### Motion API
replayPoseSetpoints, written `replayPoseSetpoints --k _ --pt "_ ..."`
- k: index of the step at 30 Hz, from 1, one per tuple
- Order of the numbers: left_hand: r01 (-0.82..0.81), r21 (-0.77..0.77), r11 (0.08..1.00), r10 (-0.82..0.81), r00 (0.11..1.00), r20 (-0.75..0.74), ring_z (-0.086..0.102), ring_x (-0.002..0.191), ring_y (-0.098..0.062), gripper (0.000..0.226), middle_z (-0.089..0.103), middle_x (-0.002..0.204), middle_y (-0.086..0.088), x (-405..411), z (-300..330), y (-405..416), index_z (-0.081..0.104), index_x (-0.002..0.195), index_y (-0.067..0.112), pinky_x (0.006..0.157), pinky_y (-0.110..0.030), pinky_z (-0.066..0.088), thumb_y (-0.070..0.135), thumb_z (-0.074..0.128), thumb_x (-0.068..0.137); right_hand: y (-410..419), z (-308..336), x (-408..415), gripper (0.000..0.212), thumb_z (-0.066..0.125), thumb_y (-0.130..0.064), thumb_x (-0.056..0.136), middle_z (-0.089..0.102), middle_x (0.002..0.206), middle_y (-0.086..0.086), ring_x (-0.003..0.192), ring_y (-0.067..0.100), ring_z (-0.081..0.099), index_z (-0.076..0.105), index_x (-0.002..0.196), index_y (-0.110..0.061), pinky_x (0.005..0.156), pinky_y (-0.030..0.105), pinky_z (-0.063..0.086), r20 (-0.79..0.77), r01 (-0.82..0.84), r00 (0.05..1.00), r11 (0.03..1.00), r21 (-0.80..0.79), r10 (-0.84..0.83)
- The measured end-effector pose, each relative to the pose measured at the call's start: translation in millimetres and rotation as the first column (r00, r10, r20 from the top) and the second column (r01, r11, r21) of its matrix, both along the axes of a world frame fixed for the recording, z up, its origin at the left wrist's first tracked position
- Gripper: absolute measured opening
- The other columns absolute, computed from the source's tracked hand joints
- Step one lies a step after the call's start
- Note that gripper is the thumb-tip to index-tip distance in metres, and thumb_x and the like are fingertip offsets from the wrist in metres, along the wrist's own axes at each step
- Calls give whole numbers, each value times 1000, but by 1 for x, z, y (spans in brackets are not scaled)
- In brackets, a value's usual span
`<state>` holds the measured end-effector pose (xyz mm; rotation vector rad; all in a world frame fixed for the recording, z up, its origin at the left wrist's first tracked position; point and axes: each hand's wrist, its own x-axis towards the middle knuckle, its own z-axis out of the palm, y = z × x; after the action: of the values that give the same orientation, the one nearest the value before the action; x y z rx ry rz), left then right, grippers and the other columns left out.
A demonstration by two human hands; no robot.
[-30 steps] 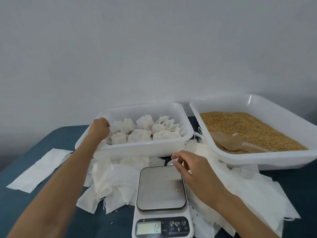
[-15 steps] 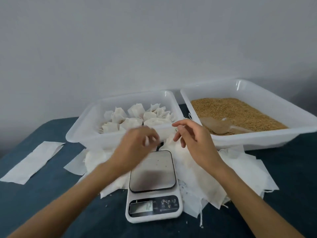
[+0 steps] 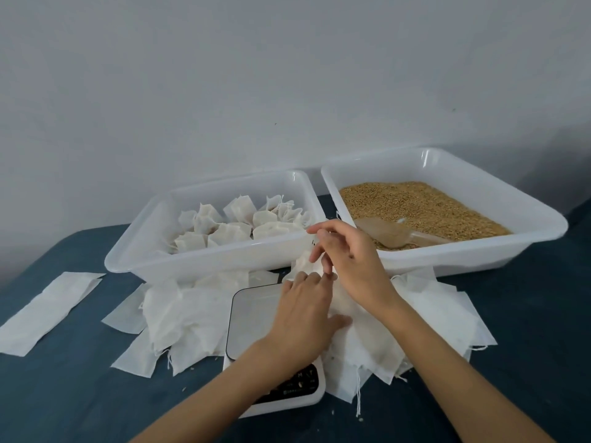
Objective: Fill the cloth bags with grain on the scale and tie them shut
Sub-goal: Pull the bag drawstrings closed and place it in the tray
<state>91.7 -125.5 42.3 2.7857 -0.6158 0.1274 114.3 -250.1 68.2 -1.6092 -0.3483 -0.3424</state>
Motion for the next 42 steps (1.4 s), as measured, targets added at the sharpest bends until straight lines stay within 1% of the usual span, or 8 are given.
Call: replayPoseSetpoints --k 6,12,18,24,27,32,38,42 --pt "-76 -423 903 6 986 -164 59 78 -12 17 63 83 7 9 6 9 65 92 22 73 -27 46 17 81 86 -3 2 -1 18 50 -18 105 70 76 8 59 19 53 67 109 -13 63 39 49 26 30 999 1000 -6 -30" --pt "-118 -646 754 36 990 -140 35 54 -5 37 40 56 13 21 5 28 50 65 14 54 -19 31 9 72 94 -3 0 1 19 53 -21 104 72 91 4 90 17 69 69 109 -12 90 41 55 22 55 998 998 -10 -54" --pt "-29 -615 788 -73 987 -140 61 114 -11 22 65 127 4 17 -2 19 78 95 4 93 -26 49 16 63 104 -5 1 2 24 52 -27 104 74 100 0 102 11 70 68 112 -12 96 34 54 47 64 997 998 -16 -63" --pt "-141 -855 499 127 988 -89 57 71 -14 31 61 73 -11 29 10 37 64 80 2 71 -45 49 16 57 107 -6 -4 6 22 59 -32 102 73 105 -15 105 4 67 70 115 -19 92 23 51 40 19 999 996 -84 -16" --pt "-171 -933 318 83 985 -152 59 77 -26 27 60 86 -35 31 14 53 64 95 -12 75 -50 57 11 56 107 -6 -7 9 14 69 -19 95 71 84 -18 79 3 66 72 108 -15 77 21 51 -59 -27 998 995 -95 22" --pt "-228 -948 220 79 973 -215 61 81 -29 29 61 85 -19 30 1 64 62 97 -17 72 -38 62 10 55 107 -9 -7 9 8 69 -8 93 75 80 4 68 16 69 74 100 -7 70 30 61 -262 -146 953 988 50 154" --pt "-170 -889 426 171 980 -105 60 70 -12 21 62 76 -4 26 -2 60 65 85 19 60 -25 54 9 61 103 1 -14 6 13 67 -11 96 69 70 5 61 13 61 74 88 -3 64 26 54 -250 -149 959 988 -42 135" --pt "-94 -833 545 358 925 130 56 86 -14 41 58 99 6 19 0 59 55 119 23 77 -17 45 5 77 89 4 -19 7 19 77 -14 88 68 60 0 52 12 59 66 72 -15 59 18 48 -157 -40 987 994 -103 23"
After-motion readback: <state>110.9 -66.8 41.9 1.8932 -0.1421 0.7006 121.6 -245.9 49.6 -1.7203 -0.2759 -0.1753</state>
